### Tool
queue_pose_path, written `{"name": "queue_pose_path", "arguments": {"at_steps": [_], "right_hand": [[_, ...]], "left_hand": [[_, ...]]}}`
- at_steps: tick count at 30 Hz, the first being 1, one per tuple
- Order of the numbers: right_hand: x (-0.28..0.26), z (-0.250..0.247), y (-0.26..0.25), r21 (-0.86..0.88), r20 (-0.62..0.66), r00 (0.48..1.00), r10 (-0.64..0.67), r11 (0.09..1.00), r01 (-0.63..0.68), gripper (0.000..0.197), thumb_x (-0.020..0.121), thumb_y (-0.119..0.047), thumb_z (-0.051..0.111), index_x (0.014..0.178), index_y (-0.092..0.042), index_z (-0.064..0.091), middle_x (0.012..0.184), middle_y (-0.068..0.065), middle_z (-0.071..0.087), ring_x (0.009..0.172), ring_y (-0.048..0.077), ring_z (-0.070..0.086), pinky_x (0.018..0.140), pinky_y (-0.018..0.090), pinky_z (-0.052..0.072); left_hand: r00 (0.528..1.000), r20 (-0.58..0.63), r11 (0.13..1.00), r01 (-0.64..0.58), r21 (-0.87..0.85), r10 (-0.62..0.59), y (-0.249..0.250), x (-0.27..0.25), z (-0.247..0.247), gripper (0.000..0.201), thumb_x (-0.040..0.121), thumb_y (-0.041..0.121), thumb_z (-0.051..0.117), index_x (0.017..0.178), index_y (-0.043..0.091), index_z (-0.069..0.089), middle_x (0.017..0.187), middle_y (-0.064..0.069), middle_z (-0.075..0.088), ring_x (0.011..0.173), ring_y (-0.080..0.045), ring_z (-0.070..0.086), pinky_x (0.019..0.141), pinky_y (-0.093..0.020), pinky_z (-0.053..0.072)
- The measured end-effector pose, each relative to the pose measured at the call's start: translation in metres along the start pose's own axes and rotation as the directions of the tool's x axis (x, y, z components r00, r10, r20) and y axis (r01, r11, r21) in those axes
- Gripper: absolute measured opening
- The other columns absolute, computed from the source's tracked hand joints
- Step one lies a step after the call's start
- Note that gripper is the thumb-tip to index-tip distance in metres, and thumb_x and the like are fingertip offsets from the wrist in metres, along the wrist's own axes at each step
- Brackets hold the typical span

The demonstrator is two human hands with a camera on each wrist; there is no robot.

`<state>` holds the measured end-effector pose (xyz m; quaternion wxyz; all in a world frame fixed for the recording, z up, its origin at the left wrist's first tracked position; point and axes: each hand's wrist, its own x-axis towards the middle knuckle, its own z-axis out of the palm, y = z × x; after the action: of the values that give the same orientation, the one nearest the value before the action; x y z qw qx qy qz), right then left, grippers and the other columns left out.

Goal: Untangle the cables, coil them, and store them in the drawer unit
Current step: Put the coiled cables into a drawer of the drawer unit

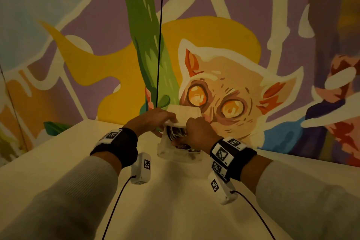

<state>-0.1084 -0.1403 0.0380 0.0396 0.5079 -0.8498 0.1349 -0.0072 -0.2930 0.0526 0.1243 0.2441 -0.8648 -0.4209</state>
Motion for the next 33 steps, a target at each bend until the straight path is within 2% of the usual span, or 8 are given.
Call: {"name": "queue_pose_path", "arguments": {"at_steps": [3, 6, 10, 15, 21, 25, 28, 33], "right_hand": [[-0.001, 0.0, 0.003, 0.009, -0.006, 1.0, -0.007, 1.0, 0.007, 0.069, 0.075, -0.069, 0.08, 0.103, -0.007, 0.067, 0.095, 0.012, 0.065, 0.089, 0.03, 0.064, 0.063, 0.031, 0.043], [-0.009, -0.011, 0.005, 0.008, 0.024, 0.999, -0.038, 0.999, 0.038, 0.056, 0.078, -0.064, 0.081, 0.079, -0.013, 0.059, 0.076, 0.004, 0.057, 0.076, 0.023, 0.057, 0.052, 0.028, 0.034], [-0.023, -0.051, 0.014, -0.001, 0.166, 0.968, -0.187, 0.982, 0.19, 0.043, 0.086, -0.045, 0.083, 0.121, -0.02, 0.077, 0.11, 0.002, 0.078, 0.1, 0.019, 0.072, 0.077, 0.029, 0.053], [-0.028, -0.057, 0.021, -0.058, 0.354, 0.893, -0.277, 0.947, 0.316, 0.041, 0.093, -0.032, 0.077, 0.134, -0.031, 0.072, 0.118, -0.002, 0.079, 0.104, 0.016, 0.071, 0.087, 0.032, 0.057], [-0.022, -0.044, 0.019, -0.051, 0.253, 0.912, -0.322, 0.937, 0.344, 0.04, 0.085, -0.015, 0.083, 0.124, -0.024, 0.078, 0.107, 0.004, 0.078, 0.083, 0.008, 0.058, 0.059, 0.015, 0.036], [-0.025, -0.034, 0.02, -0.103, 0.171, 0.915, -0.365, 0.917, 0.385, 0.04, 0.085, -0.016, 0.083, 0.124, -0.025, 0.078, 0.101, 0.002, 0.056, 0.093, 0.023, 0.061, 0.067, 0.025, 0.037], [-0.031, -0.043, 0.026, -0.035, 0.138, 0.904, -0.405, 0.91, 0.413, 0.032, 0.092, -0.016, 0.077, 0.124, -0.023, 0.079, 0.102, 0.0, 0.062, 0.092, 0.015, 0.059, 0.066, 0.019, 0.041], [-0.056, -0.04, 0.054, 0.106, -0.104, 0.933, -0.345, 0.929, 0.355, 0.024, 0.098, -0.02, 0.07, 0.119, -0.028, 0.078, 0.104, -0.009, 0.076, 0.09, 0.009, 0.069, 0.08, 0.034, 0.06]], "left_hand": [[0.997, 0.01, 0.995, -0.071, 0.065, 0.071, -0.009, -0.004, 0.0, 0.035, 0.093, 0.017, 0.081, 0.127, 0.018, 0.075, 0.131, -0.003, 0.061, 0.104, -0.022, 0.068, 0.065, -0.024, 0.061], [0.992, -0.058, 0.992, -0.107, 0.074, 0.112, -0.016, -0.005, 0.004, 0.04, 0.083, 0.009, 0.09, 0.121, 0.018, 0.077, 0.134, -0.002, 0.055, 0.097, -0.022, 0.067, 0.056, -0.019, 0.057], [0.976, -0.159, 0.985, -0.133, 0.107, 0.149, -0.015, -0.004, 0.011, 0.044, 0.071, 0.005, 0.097, 0.11, 0.016, 0.081, 0.123, -0.003, 0.063, 0.081, -0.013, 0.065, 0.05, -0.02, 0.056], [0.959, -0.223, 0.975, -0.14, 0.17, 0.177, -0.016, -0.004, 0.016, 0.047, 0.067, 0.008, 0.1, 0.109, 0.018, 0.082, 0.125, -0.001, 0.061, 0.108, -0.023, 0.066, 0.054, -0.02, 0.055], [0.984, -0.118, 0.974, -0.106, 0.201, 0.131, -0.01, -0.009, 0.011, 0.042, 0.084, 0.023, 0.089, 0.124, 0.023, 0.077, 0.131, 0.002, 0.063, 0.104, -0.023, 0.071, 0.07, -0.023, 0.056], [0.975, -0.152, 0.937, -0.105, 0.334, 0.163, -0.013, -0.011, 0.014, 0.061, 0.069, 0.024, 0.1, 0.124, 0.027, 0.073, 0.137, -0.005, 0.057, 0.125, -0.024, 0.058, 0.096, -0.032, 0.05], [0.959, -0.193, 0.916, -0.121, 0.382, 0.207, -0.009, -0.009, 0.021, 0.059, 0.064, 0.019, 0.101, 0.116, 0.026, 0.074, 0.128, -0.007, 0.061, 0.117, -0.027, 0.061, 0.09, -0.033, 0.05], [0.947, -0.228, 0.91, -0.121, 0.397, 0.225, -0.012, -0.007, 0.022, 0.065, 0.061, 0.021, 0.103, 0.119, 0.025, 0.074, 0.114, -0.004, 0.048, 0.103, -0.022, 0.053, 0.085, -0.029, 0.044]]}}
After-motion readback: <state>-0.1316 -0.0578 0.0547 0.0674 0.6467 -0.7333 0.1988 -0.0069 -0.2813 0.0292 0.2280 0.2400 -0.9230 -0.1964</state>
